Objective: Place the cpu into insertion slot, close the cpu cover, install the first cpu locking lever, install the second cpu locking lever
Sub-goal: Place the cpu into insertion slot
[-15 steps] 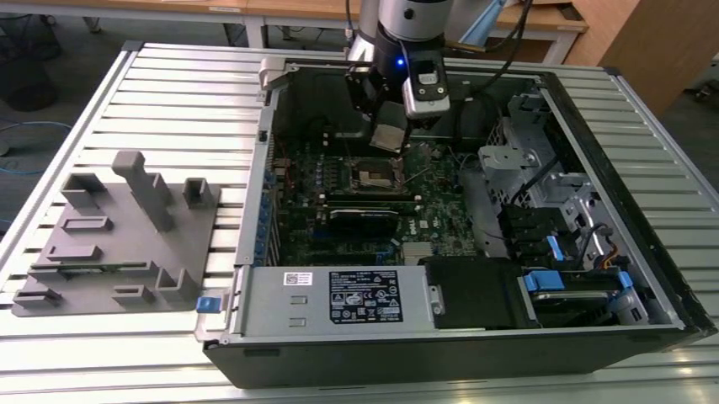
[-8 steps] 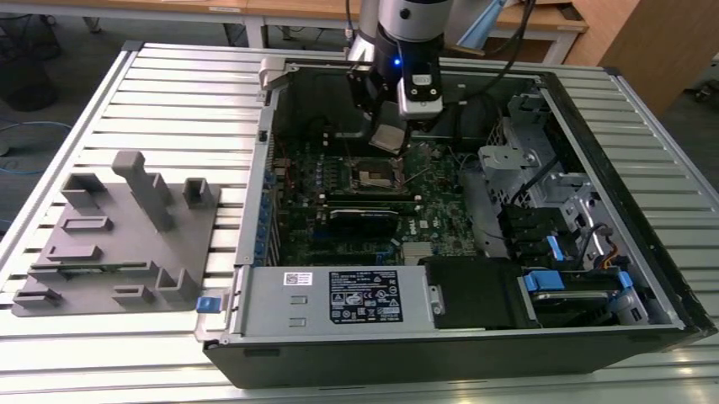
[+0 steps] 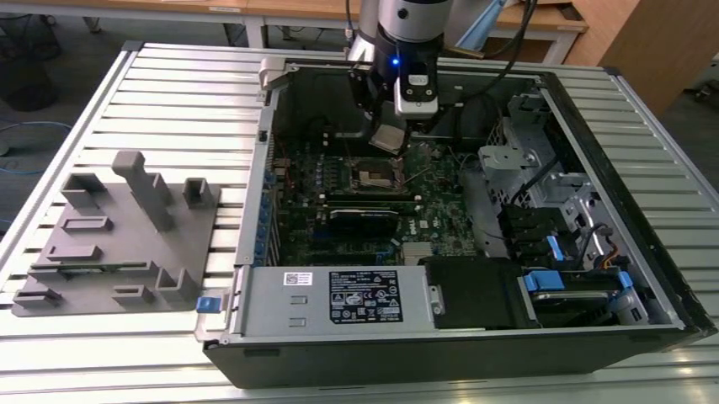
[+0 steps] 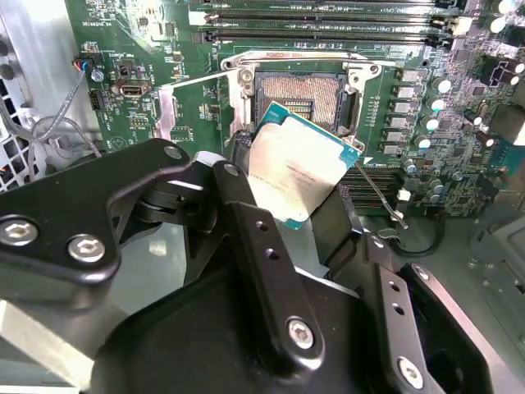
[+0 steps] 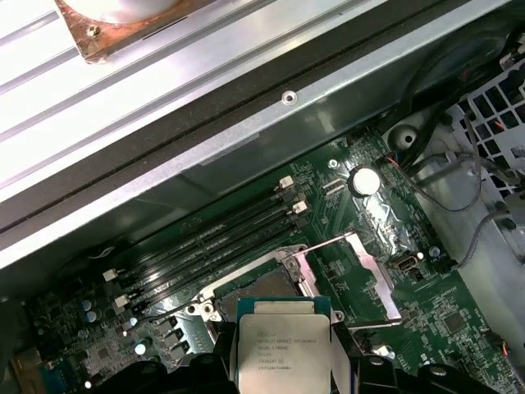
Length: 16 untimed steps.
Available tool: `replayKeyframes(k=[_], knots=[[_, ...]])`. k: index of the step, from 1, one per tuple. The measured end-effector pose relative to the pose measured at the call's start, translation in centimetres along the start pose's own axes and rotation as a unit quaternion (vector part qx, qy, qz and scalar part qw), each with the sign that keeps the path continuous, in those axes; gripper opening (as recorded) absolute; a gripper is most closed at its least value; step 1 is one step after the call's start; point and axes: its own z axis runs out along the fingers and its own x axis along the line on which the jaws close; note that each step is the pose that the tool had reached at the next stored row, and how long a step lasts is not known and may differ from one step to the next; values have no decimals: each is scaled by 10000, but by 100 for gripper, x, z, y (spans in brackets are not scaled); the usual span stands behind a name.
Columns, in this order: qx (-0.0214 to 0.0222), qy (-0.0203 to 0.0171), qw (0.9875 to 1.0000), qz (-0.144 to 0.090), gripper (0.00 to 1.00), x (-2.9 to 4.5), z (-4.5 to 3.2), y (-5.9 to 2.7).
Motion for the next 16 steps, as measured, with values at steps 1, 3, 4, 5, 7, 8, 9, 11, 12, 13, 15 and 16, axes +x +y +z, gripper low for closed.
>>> replayKeyframes(k=[1, 3, 4, 5, 7, 8, 9, 11, 12, 13, 15, 16], knots=[[0, 0, 10000, 0, 54, 0, 0, 0], [0, 0, 10000, 1, 54, 0, 0, 0], [0, 0, 10000, 3, 54, 0, 0, 0], [0, -2, 10000, 17, 54, 0, 0, 0], [-1, -11, 9999, 125, 54, 0, 3, 0], [-1, -18, 9998, 200, 54, 0, 4, 0], [-2, -26, 9996, 286, 54, 0, 6, 0], [-3, -42, 9989, 463, 54, 0, 10, -1], [-4, -49, 9985, 542, 54, 0, 10, -1], [-4, -50, 9984, 565, 54, 0, 11, -1], [-4, -51, 9984, 566, 54, 0, 11, -1], [-5, -51, 9984, 567, 54, 0, 11, -1]])
